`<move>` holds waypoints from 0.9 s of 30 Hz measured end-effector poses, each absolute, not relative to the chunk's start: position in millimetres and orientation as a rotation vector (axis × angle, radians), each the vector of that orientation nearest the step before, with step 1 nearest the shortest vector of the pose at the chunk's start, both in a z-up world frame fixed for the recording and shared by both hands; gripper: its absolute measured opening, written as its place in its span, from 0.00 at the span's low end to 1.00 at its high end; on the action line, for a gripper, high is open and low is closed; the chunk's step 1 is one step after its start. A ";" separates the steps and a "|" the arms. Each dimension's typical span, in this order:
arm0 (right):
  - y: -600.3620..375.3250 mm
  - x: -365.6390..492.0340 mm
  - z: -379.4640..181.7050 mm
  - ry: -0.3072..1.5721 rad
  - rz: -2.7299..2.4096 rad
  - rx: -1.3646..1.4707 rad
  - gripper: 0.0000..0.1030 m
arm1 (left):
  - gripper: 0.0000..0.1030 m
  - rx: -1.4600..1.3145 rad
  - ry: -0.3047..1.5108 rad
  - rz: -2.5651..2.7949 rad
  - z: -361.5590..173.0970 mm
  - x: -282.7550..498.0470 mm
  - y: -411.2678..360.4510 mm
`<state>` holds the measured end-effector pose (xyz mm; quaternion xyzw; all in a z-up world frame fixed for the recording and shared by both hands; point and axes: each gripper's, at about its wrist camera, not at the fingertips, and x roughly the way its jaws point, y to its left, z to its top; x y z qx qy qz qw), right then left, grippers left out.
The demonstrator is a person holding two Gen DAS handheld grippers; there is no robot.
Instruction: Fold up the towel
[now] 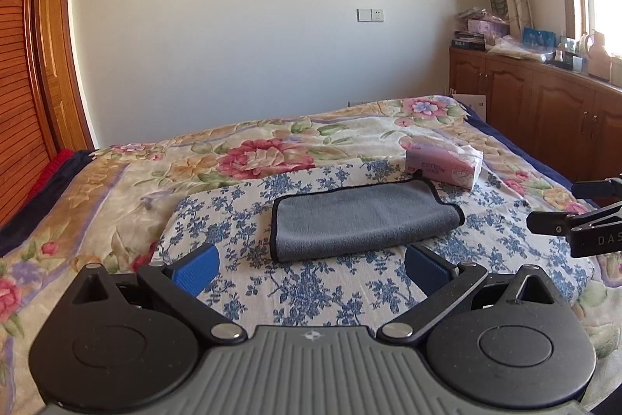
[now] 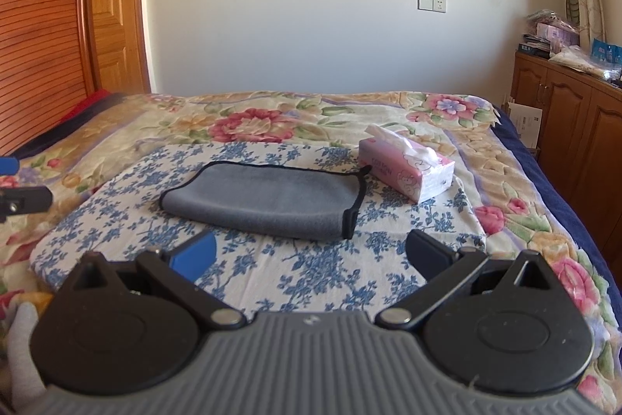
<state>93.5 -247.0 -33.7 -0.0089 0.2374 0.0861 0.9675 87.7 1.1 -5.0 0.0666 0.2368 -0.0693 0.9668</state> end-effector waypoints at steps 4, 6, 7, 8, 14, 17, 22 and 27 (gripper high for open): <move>-243.6 85.7 -34.7 0.484 0.184 -0.020 1.00 | 1.00 0.135 0.486 -0.124 -13.6 81.0 2.1; -242.4 83.0 -34.6 0.485 0.183 -0.020 1.00 | 1.00 0.127 0.491 -0.119 -18.1 78.3 4.1; -242.1 81.4 -34.6 0.485 0.183 -0.018 1.00 | 1.00 0.123 0.494 -0.115 -20.4 77.2 5.0; -242.1 80.1 -35.0 0.485 0.183 -0.015 1.00 | 1.00 0.123 0.497 -0.109 -22.6 75.9 4.8; -240.0 73.4 -37.3 0.492 0.181 -0.016 1.00 | 1.00 0.119 0.504 -0.100 -33.8 66.9 8.7; -239.8 71.3 -37.1 0.491 0.180 -0.015 1.00 | 1.00 0.125 0.505 -0.098 -39.9 63.3 8.9; -240.1 63.4 -36.5 0.489 0.177 -0.006 1.00 | 1.00 0.128 0.506 -0.100 -44.4 58.9 7.0; -242.5 54.9 -34.2 0.477 0.171 0.004 1.00 | 1.00 0.124 0.497 -0.091 -44.8 53.0 7.0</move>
